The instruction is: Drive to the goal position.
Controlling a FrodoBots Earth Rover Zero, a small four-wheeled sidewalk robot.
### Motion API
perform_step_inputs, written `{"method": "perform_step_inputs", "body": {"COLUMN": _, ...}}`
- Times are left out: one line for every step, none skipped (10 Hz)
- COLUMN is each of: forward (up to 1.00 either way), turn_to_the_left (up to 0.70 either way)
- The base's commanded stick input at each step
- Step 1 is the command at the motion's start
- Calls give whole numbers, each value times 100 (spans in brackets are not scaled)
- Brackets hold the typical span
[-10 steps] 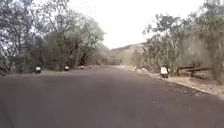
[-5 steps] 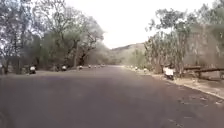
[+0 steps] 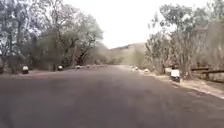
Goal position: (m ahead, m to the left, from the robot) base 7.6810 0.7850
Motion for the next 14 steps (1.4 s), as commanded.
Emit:
{"method": "perform_step_inputs", "body": {"forward": 100, "turn_to_the_left": 0}}
{"method": "perform_step_inputs", "body": {"forward": 100, "turn_to_the_left": 0}}
{"method": "perform_step_inputs", "body": {"forward": 100, "turn_to_the_left": 0}}
{"method": "perform_step_inputs", "body": {"forward": 100, "turn_to_the_left": 0}}
{"method": "perform_step_inputs", "body": {"forward": 100, "turn_to_the_left": 0}}
{"method": "perform_step_inputs", "body": {"forward": 100, "turn_to_the_left": 0}}
{"method": "perform_step_inputs", "body": {"forward": 100, "turn_to_the_left": 0}}
{"method": "perform_step_inputs", "body": {"forward": 100, "turn_to_the_left": 0}}
{"method": "perform_step_inputs", "body": {"forward": 100, "turn_to_the_left": 0}}
{"method": "perform_step_inputs", "body": {"forward": 100, "turn_to_the_left": 0}}
{"method": "perform_step_inputs", "body": {"forward": 100, "turn_to_the_left": 0}}
{"method": "perform_step_inputs", "body": {"forward": 100, "turn_to_the_left": 0}}
{"method": "perform_step_inputs", "body": {"forward": 100, "turn_to_the_left": 11}}
{"method": "perform_step_inputs", "body": {"forward": 100, "turn_to_the_left": 26}}
